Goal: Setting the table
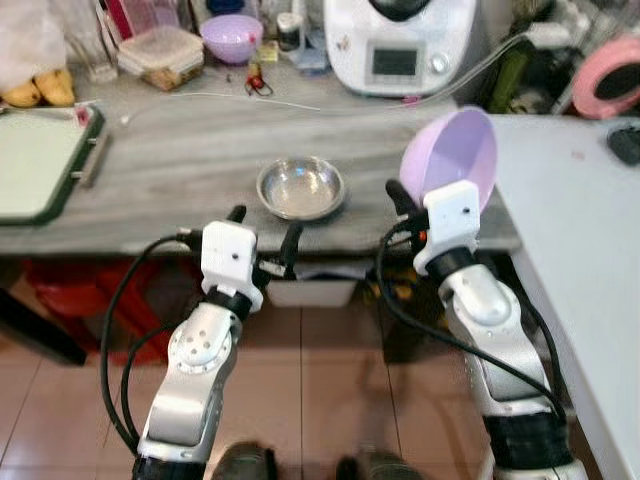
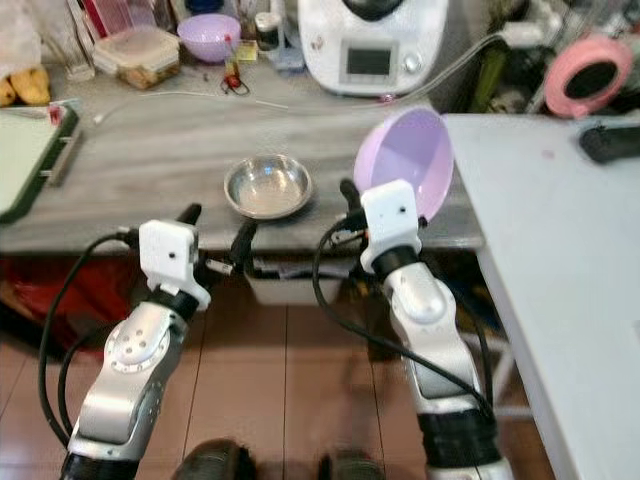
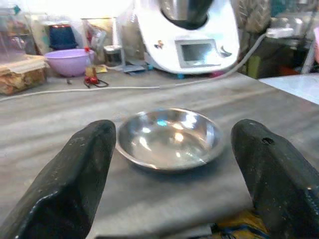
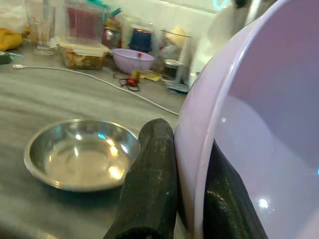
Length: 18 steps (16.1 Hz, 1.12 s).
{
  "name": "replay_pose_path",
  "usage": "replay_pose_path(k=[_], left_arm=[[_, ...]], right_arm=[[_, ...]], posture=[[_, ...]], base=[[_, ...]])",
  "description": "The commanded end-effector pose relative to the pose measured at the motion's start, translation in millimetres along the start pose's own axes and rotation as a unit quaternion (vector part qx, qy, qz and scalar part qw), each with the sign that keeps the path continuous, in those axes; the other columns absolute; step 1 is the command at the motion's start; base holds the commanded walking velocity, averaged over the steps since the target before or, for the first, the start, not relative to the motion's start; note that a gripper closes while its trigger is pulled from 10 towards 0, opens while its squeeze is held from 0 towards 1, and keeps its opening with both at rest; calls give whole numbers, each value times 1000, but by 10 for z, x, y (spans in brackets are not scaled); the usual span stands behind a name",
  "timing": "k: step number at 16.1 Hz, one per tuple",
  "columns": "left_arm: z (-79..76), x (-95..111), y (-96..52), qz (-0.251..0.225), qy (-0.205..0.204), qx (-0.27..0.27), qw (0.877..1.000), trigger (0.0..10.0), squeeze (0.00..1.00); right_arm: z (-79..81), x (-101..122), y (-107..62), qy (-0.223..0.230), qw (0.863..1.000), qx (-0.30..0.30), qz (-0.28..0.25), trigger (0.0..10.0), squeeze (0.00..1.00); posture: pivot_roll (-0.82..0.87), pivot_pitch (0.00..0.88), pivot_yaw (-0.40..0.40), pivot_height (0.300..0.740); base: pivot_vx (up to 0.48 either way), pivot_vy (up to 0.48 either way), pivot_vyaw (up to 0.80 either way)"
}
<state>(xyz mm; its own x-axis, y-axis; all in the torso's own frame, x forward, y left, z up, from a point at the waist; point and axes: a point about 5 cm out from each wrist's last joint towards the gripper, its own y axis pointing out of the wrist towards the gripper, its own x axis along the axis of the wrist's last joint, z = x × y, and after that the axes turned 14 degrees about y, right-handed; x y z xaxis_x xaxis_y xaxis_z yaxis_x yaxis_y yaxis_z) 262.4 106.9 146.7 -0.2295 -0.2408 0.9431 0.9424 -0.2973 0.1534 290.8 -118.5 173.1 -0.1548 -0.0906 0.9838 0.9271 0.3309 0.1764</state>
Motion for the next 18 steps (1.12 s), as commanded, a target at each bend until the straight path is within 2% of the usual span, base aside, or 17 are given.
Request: replay_pose_path(k=[1, 3, 7, 9, 13, 15, 18], left_arm=[[67, -22, -27, 6, 7, 9, 1000, 10000, 0], [63, -18, -29, 6, 4, 10, 1000, 10000, 0], [111, 16, -37, -5, -3, 33, 999, 10000, 0], [179, -1, -69, 5, 6, 55, 998, 10000, 0], [351, -98, -232, 45, 36, 94, 994, 10000, 0], [419, -133, -331, 62, 52, 107, 991, 10000, 0], [444, -134, -431, 74, 59, 111, 989, 10000, 0]], right_arm=[[105, 55, 24, 0, 1000, 23, -14, 10000, 0], [102, 59, 26, 0, 1000, 25, -16, 10000, 0], [130, 86, 70, -23, 998, 62, -18, 10000, 0], [195, 114, 116, -59, 989, 138, -14, 10000, 0], [163, 78, 251, -102, 970, 219, 12, 10000, 0], [163, 51, 324, -123, 956, 263, 34, 10000, 0], [161, 55, 463, -171, 932, 315, 50, 10000, 0]], posture=[[-13, 119, -17, 740], [-13, 120, -18, 740], [-11, 127, -20, 740], [-7, 133, -20, 740], [40, 153, -21, 740], [65, 165, -23, 740], [97, 183, -19, 740]], base=[[469, 0, 788], [467, 0, 753], [298, 0, 0], [0, 0, 0], [0, 0, 0], [0, 0, 0], [0, 0, 0]])
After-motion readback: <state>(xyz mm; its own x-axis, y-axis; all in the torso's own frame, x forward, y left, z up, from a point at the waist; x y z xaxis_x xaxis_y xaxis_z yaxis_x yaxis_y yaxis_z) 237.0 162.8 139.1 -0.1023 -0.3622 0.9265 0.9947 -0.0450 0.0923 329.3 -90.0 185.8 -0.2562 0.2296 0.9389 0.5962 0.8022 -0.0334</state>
